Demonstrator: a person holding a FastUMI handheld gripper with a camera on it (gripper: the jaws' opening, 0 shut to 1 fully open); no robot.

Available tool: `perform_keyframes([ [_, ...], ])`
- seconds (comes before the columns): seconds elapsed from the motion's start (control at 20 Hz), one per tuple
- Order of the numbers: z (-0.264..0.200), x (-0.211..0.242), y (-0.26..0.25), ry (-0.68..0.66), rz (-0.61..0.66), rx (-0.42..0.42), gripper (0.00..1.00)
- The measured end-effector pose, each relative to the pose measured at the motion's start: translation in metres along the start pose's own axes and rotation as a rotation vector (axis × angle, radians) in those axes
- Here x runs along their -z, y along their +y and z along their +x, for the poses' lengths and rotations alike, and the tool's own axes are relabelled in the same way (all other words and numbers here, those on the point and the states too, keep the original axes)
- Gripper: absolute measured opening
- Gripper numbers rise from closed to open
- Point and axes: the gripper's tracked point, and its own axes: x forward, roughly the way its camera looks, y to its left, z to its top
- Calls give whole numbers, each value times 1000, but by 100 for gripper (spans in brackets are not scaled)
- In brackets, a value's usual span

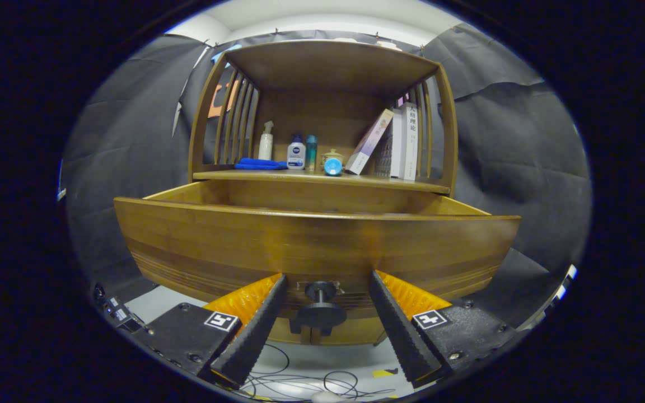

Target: Pull open the drawer, take out the items inside it, and place them on the countertop above the cabinet.

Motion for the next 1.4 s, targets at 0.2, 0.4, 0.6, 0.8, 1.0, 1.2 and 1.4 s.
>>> perform_keyframes([
  [0.2,20,-7,3,6,-2,6,98],
  [0.4,42,-20,6,-2,-10,21,99],
  [0.6,63,-24,10,21,-12,35,99],
  [0.8,88,-31,12,31,-36,47,99],
  [1.0,111,-37,13,43,-42,56,99],
  [1.2,135,-42,13,34,-59,55,99],
  [1.4,152,-45,13,54,-79,61,99],
])
